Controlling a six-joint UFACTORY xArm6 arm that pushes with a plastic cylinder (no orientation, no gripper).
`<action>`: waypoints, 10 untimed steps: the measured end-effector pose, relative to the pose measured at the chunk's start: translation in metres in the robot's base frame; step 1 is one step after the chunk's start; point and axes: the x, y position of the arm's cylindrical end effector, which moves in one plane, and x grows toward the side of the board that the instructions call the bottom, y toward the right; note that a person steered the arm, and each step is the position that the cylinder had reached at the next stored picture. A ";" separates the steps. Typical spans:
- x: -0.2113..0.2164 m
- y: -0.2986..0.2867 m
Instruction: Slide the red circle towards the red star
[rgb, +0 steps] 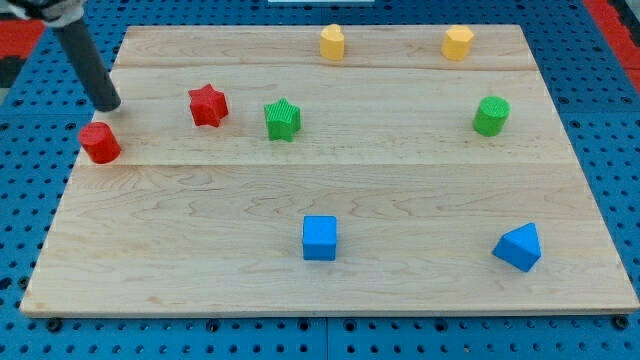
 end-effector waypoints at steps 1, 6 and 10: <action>-0.041 0.042; 0.008 0.099; 0.108 0.088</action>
